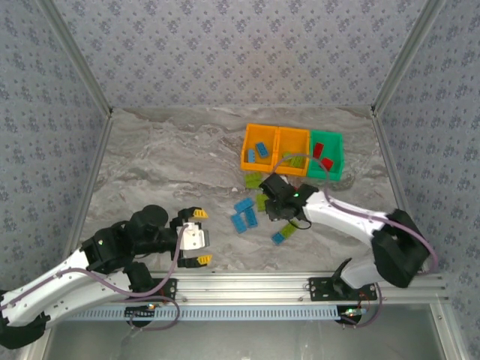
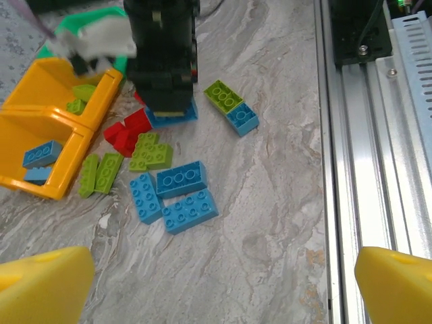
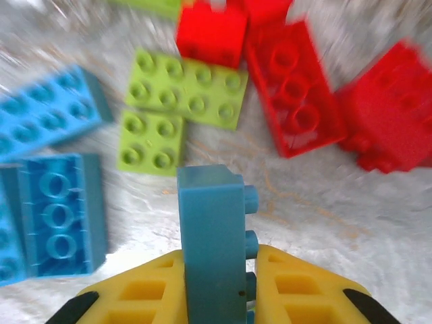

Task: Sort the legos into containers by color

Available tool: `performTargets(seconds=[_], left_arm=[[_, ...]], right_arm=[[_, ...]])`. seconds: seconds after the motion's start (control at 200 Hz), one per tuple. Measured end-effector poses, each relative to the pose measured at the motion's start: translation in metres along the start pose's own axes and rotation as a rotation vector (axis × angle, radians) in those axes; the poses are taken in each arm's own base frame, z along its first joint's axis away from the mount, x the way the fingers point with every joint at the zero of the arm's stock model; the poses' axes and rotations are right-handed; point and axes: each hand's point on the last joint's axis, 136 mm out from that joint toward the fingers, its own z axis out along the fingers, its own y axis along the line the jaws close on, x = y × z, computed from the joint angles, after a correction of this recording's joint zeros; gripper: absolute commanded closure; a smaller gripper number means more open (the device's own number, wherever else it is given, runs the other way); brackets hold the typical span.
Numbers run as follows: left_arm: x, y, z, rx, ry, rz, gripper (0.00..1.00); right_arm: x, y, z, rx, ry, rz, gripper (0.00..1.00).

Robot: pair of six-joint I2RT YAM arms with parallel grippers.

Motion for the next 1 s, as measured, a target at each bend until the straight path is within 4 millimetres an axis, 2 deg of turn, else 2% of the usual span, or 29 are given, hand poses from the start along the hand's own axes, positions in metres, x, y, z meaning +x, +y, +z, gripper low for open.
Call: performTargets(seconds=[0.085,0.16,0.265,0.36,0.49,0.64,0.755,0.869,0.999], left_arm=[[0.004,0.006,0.000,-0.022,-0.002,-0.018,0.01],[0.005,0.010,0.000,-0.033,-0.013,-0.037,0.01],[0.003,0.017,-0.001,-0.054,-0.044,-0.056,0.01],[0.004,0.020,-0.001,-0.061,-0.049,-0.065,0.01],[0.010,0.019,0.003,-0.057,-0.037,-0.072,0.01],[0.018,0.016,0.007,-0.048,-0.018,-0.078,0.01],[0.017,0.016,0.007,-0.049,-0.020,-0.077,0.01],[0.017,0.016,0.007,-0.049,-0.021,-0.077,0.01],[0.017,0.016,0.007,-0.049,-0.022,-0.079,0.01]], right_arm=[[-0.027,0.001,-0.031,-0.027,-0.124,0.008,0.79],[-0.060,0.005,-0.056,-0.040,-0.238,0.005,0.79],[-0.109,0.011,-0.070,-0.029,-0.366,0.001,0.79],[-0.154,0.008,-0.056,0.015,-0.420,0.015,0.79],[-0.203,-0.009,-0.004,0.097,-0.403,0.042,0.78],[-0.226,-0.026,0.062,0.160,-0.323,0.048,0.70],[-0.229,-0.031,0.089,0.170,-0.266,0.033,0.59],[-0.230,-0.028,0.087,0.165,-0.248,0.018,0.53],[-0.232,-0.021,0.057,0.130,-0.277,0.016,0.52]])
